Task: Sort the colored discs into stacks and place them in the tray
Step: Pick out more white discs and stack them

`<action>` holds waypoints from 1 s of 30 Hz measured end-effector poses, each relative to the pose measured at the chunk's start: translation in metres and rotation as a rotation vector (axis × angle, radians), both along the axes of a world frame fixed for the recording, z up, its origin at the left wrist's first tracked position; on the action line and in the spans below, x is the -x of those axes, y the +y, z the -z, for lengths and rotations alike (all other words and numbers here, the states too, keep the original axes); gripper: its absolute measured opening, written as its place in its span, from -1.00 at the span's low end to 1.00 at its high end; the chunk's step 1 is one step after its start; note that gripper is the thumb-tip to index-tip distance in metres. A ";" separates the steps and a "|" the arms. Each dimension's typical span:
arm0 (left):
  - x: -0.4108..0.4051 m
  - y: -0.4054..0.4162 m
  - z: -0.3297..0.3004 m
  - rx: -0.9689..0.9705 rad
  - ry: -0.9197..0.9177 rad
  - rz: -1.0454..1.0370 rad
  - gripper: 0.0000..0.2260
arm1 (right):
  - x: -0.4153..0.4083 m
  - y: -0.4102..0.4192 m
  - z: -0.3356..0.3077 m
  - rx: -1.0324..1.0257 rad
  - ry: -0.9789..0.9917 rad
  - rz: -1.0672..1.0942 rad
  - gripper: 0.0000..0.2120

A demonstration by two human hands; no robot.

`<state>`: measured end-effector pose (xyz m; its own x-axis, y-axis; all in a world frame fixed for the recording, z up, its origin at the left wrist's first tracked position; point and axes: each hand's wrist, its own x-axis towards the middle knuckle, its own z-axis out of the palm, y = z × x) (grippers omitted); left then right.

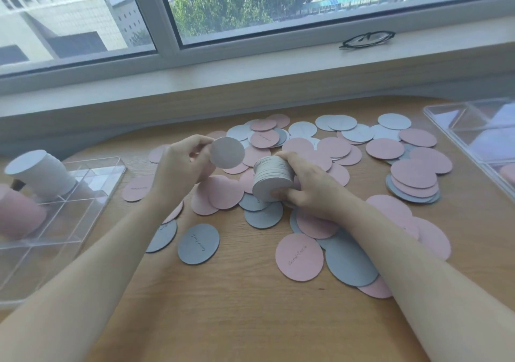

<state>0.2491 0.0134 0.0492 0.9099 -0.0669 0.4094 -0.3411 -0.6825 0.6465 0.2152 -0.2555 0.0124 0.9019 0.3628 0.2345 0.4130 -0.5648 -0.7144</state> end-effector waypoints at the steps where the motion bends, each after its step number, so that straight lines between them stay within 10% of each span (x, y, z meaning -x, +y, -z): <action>1: 0.004 -0.004 0.001 0.007 -0.014 0.007 -0.87 | 0.000 0.000 0.000 -0.004 -0.003 0.001 -0.36; 20: 0.017 -0.039 0.033 0.100 0.160 0.181 -0.76 | 0.000 0.001 0.003 -0.056 0.031 -0.007 -0.44; 30: -0.084 0.040 0.033 -0.556 0.289 -0.344 -0.56 | 0.001 0.001 0.001 -0.070 0.031 -0.012 -0.44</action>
<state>0.3329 0.0531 0.0160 0.9840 0.1143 0.1368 0.0851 -0.9754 0.2032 0.2141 -0.2547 0.0113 0.9048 0.3576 0.2314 0.3964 -0.5082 -0.7646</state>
